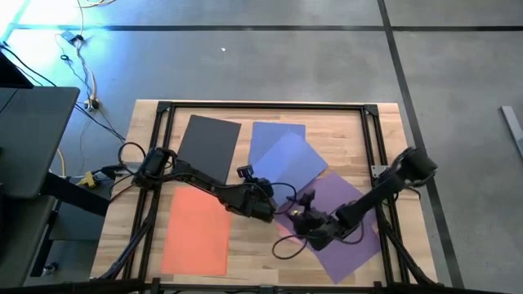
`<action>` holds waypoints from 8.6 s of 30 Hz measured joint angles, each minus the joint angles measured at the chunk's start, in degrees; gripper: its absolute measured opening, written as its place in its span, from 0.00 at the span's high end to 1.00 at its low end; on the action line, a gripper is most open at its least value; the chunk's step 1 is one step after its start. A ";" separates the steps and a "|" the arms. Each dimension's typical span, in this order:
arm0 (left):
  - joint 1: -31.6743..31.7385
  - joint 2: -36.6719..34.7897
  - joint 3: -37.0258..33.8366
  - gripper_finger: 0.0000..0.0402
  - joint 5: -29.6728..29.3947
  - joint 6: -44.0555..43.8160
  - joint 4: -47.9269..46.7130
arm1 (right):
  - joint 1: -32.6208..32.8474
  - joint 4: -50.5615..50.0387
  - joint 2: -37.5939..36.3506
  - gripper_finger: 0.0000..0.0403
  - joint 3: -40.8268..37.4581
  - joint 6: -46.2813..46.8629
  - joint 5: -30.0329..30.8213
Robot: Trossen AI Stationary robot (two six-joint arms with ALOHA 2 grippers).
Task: Organize paper
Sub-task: Stack the bottom blue paper on top of the top blue paper
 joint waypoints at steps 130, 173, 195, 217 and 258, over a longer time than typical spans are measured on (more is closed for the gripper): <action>-12.76 -4.15 -10.01 1.00 -29.64 -29.66 -32.10 | -16.62 -30.01 -0.46 1.00 2.93 -9.21 -11.37; -11.14 -4.13 -9.99 1.00 -27.94 -25.85 -23.04 | -19.78 -28.13 -0.57 0.91 2.95 12.13 -24.87; -10.88 -4.13 -9.99 1.00 -26.21 -23.80 -20.02 | -21.14 -28.30 -0.57 0.82 2.97 10.30 -23.30; -10.17 -4.11 -9.99 1.00 -21.77 -12.89 -11.98 | -19.16 -38.13 -5.62 0.33 2.76 14.18 -24.33; 21.12 -1.81 -9.99 1.00 21.58 24.02 40.50 | 10.73 3.41 -11.96 0.50 -18.78 55.79 -35.44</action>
